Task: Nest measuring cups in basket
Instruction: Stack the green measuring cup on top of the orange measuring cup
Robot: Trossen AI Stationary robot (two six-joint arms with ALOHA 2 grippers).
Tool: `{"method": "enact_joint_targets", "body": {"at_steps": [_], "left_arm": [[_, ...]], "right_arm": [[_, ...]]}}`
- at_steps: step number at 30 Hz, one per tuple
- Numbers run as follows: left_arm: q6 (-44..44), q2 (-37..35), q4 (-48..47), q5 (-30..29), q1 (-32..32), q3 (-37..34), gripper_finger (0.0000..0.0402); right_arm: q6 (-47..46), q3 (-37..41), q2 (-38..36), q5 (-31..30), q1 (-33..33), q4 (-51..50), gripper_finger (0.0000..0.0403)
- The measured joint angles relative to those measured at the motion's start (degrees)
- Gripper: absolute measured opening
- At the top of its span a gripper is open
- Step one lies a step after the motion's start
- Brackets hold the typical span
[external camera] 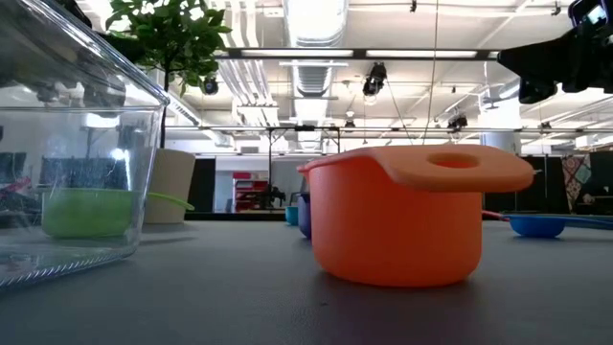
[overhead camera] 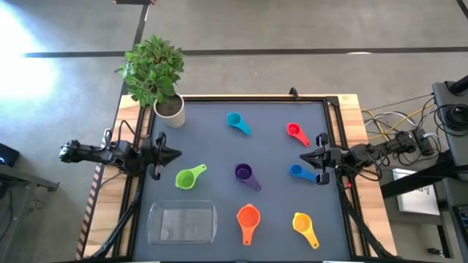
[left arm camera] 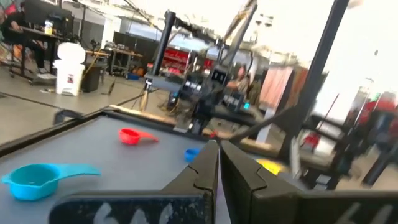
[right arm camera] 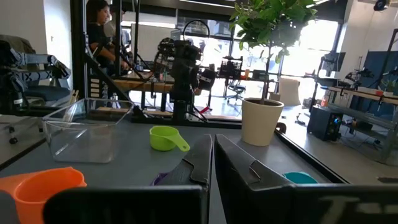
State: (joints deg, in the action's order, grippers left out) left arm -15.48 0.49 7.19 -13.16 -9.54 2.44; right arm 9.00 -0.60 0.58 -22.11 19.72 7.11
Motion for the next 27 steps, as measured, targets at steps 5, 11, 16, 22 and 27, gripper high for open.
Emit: {"method": "enact_joint_targets", "body": {"at_steps": [5, 11, 16, 22, 27], "left_arm": [[-6.56, 0.33, 0.43, -4.08, 0.00, 0.07, 0.0000], [-4.31, 6.61, -4.71, -4.35, 0.00, 6.81, 0.0000], [-5.62, 18.32, -18.69, -4.36, 0.00, 16.83, 0.0000], [-11.43, 34.51, -33.22, -4.32, 0.00, 28.74, 0.0041], [-13.76, 46.77, -39.05, -4.80, 0.04, 36.15, 0.0122]], "right_arm": [[0.00, 0.01, 0.00, 0.00, -0.02, 0.00, 0.0009], [0.01, 0.02, -0.01, 0.00, -0.02, -0.02, 0.0009], [0.01, 0.01, -0.01, 0.00, -0.02, -0.03, 0.0009], [0.00, 0.01, -0.01, 0.00, -0.01, -0.02, 0.0009], [0.00, 0.01, -0.01, 0.00, -0.01, -0.03, 0.0009]]}}
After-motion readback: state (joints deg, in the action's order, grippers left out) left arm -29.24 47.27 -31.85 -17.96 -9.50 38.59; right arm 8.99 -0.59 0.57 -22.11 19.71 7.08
